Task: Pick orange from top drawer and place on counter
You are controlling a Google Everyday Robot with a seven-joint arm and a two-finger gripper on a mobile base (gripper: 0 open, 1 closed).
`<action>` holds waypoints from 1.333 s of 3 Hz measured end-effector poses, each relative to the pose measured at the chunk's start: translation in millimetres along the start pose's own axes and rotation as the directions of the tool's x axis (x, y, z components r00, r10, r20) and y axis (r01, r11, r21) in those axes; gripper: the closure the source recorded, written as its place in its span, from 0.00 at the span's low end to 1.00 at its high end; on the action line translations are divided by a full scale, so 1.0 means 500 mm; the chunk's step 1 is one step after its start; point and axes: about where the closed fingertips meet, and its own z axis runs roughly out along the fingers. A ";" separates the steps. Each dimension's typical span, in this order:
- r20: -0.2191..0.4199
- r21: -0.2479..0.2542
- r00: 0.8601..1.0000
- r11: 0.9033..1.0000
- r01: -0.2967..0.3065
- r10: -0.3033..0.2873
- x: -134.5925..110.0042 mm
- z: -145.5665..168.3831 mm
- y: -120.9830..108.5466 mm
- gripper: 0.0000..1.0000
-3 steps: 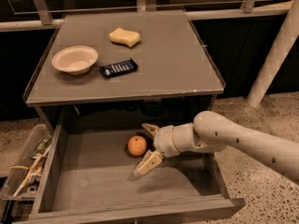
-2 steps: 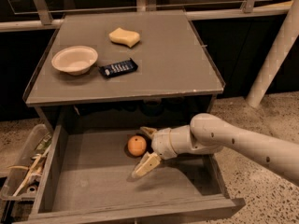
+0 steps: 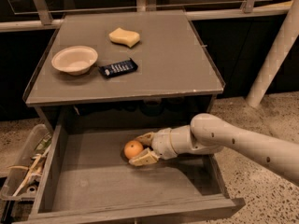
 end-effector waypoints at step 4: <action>0.009 0.045 0.999 0.998 0.045 -0.046 -0.049 -0.099 0.048 1.00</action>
Offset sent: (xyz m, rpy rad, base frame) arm -0.0015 -0.0018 0.0013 -0.0045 0.0000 -0.0015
